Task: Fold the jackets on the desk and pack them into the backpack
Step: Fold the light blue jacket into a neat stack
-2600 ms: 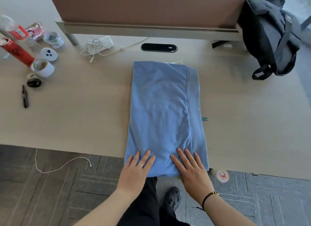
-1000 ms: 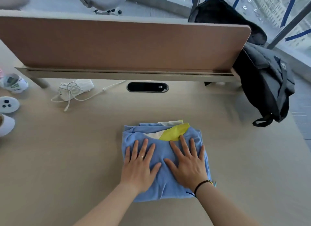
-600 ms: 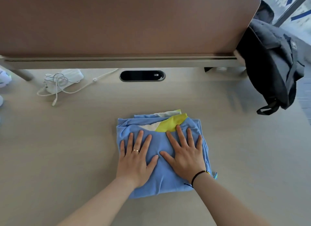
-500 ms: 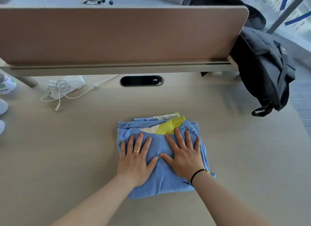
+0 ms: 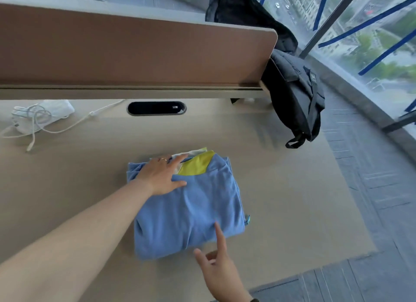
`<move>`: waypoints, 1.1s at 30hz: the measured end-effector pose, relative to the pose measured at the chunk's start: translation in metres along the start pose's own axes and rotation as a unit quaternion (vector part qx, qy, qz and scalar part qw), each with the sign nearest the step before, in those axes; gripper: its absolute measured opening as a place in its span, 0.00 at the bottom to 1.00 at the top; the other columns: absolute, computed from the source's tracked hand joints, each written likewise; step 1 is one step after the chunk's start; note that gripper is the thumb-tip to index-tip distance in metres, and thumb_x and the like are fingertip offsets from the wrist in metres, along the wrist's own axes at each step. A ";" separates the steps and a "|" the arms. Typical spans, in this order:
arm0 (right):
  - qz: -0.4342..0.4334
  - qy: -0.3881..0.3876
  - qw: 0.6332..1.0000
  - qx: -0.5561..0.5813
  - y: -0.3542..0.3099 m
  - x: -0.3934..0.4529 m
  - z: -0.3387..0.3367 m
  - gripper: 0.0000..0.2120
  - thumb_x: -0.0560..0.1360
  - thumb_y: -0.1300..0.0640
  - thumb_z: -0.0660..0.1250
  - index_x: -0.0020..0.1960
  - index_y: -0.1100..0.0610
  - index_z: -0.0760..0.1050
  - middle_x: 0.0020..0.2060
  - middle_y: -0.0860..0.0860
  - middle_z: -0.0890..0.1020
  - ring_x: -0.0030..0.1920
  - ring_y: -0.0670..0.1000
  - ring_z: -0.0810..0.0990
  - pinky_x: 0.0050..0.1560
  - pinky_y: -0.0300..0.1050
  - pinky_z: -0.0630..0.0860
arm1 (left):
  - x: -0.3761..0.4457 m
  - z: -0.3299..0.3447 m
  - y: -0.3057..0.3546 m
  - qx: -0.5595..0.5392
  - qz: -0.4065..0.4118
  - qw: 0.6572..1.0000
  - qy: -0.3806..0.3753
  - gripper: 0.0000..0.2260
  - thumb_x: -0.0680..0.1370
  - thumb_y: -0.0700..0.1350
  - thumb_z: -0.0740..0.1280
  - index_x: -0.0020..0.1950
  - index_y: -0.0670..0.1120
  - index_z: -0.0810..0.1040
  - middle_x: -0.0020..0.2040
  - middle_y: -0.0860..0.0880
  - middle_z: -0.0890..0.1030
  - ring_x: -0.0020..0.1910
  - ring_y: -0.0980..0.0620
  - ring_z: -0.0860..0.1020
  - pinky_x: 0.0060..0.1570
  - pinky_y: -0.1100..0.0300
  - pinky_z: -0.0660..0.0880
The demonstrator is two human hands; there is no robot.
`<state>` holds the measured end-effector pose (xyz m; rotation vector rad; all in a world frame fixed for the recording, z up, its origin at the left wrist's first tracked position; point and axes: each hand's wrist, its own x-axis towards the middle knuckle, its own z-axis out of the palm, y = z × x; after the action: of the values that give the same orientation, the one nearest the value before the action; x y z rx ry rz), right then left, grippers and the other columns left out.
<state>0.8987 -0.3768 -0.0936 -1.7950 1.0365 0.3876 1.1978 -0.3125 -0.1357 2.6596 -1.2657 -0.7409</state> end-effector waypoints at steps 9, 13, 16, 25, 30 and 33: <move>0.003 0.030 0.999 0.035 -0.013 0.041 -0.025 0.42 0.72 0.38 0.72 0.77 0.33 0.49 0.64 0.48 0.64 0.58 0.49 0.70 0.63 0.45 0.72 | -0.077 0.027 0.024 -0.035 -0.180 0.981 0.056 0.36 0.79 0.67 0.58 0.80 0.60 0.44 0.59 0.41 0.79 0.55 0.39 0.79 0.47 0.51 0.74; -0.056 0.027 0.998 -0.017 -0.008 0.061 -0.049 0.41 0.73 0.44 0.73 0.77 0.32 0.52 0.64 0.47 0.60 0.60 0.49 0.71 0.61 0.44 0.70 | -0.125 0.057 0.041 -0.156 -0.254 0.954 0.043 0.41 0.75 0.71 0.60 0.77 0.66 0.35 0.47 0.44 0.78 0.45 0.41 0.79 0.42 0.51 0.74; -0.095 0.003 0.995 -0.039 -0.002 0.068 -0.058 0.40 0.73 0.45 0.74 0.77 0.32 0.54 0.67 0.49 0.60 0.65 0.53 0.71 0.67 0.47 0.70 | -0.157 0.085 0.059 -0.217 -0.281 0.933 0.058 0.43 0.74 0.69 0.63 0.79 0.63 0.38 0.47 0.46 0.80 0.47 0.42 0.79 0.47 0.49 0.76; -0.125 -0.061 0.989 -0.041 0.014 0.060 -0.069 0.43 0.72 0.46 0.76 0.76 0.31 0.54 0.71 0.50 0.59 0.60 0.48 0.72 0.58 0.41 0.71 | -0.197 0.111 0.109 -0.456 -0.294 0.819 0.188 0.48 0.71 0.51 0.77 0.78 0.70 0.47 0.73 0.76 0.59 0.75 0.54 0.64 0.72 0.50 0.65; -0.097 -0.076 0.991 -0.047 0.013 0.051 -0.076 0.43 0.73 0.46 0.75 0.75 0.28 0.51 0.58 0.50 0.68 0.48 0.43 0.72 0.43 0.37 0.70 | -0.202 0.096 0.102 -0.483 -0.226 0.837 0.119 0.43 0.78 0.45 0.72 0.76 0.69 0.45 0.70 0.79 0.51 0.75 0.67 0.56 0.67 0.71 0.57; -0.086 -0.068 0.993 -0.053 0.013 0.048 -0.075 0.43 0.72 0.47 0.75 0.76 0.29 0.52 0.60 0.50 0.71 0.53 0.50 0.74 0.54 0.44 0.75 | -0.200 0.090 0.097 -0.466 -0.186 0.863 0.055 0.41 0.80 0.45 0.70 0.76 0.72 0.44 0.69 0.78 0.51 0.70 0.75 0.55 0.66 0.73 0.57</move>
<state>0.9024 -0.4667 -0.0989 -1.9074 0.7731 0.4581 0.9805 -0.2146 -0.1092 2.0485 -0.1991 -0.9137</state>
